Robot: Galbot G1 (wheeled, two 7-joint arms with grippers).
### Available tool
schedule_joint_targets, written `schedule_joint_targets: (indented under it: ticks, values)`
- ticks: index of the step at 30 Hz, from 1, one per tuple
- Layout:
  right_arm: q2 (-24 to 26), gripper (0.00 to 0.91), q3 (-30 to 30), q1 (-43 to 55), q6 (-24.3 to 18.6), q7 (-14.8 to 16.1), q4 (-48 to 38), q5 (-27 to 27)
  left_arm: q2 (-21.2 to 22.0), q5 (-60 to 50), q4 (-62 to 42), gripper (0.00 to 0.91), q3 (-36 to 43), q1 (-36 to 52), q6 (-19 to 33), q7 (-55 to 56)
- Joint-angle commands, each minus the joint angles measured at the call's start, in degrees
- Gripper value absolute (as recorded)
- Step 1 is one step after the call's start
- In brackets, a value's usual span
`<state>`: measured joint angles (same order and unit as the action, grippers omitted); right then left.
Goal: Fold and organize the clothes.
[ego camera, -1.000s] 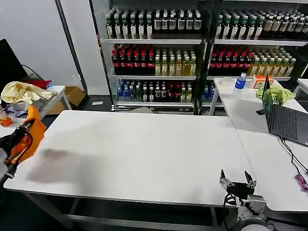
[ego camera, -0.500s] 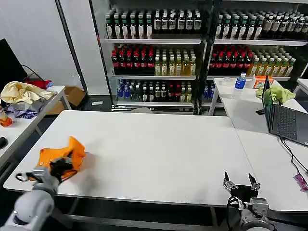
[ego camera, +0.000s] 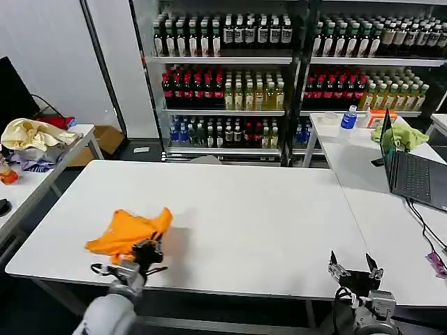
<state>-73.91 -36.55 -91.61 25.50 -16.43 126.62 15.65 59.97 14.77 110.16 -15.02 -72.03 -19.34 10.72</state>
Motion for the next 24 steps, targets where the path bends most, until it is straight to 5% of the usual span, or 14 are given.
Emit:
schedule_joint_targets:
  ticks: [1,16,18,24]
  values:
    - [-0.08,0.907,0.02,-0.35,0.04,-0.02,1.01,-0.09,7.98,-7.10,-2.35,0.010,12.68,6.29,-3.12,2.32]
    - [0.06,0.907,0.98,0.76,0.31,0.07,1.07,-0.28,16.29,5.89,-11.35,0.040,21.88,20.43,-3.75,4.88]
    - [0.08,0.907,1.09,1.04,0.37,0.07,0.96,-0.27,17.23,6.42,-12.43,0.907,22.96,21.39,-3.73,4.71]
    - [0.33,0.907,1.90,2.67,0.56,0.23,0.24,-0.08,18.33,10.42,-11.42,0.907,22.74,20.76,-1.79,2.36]
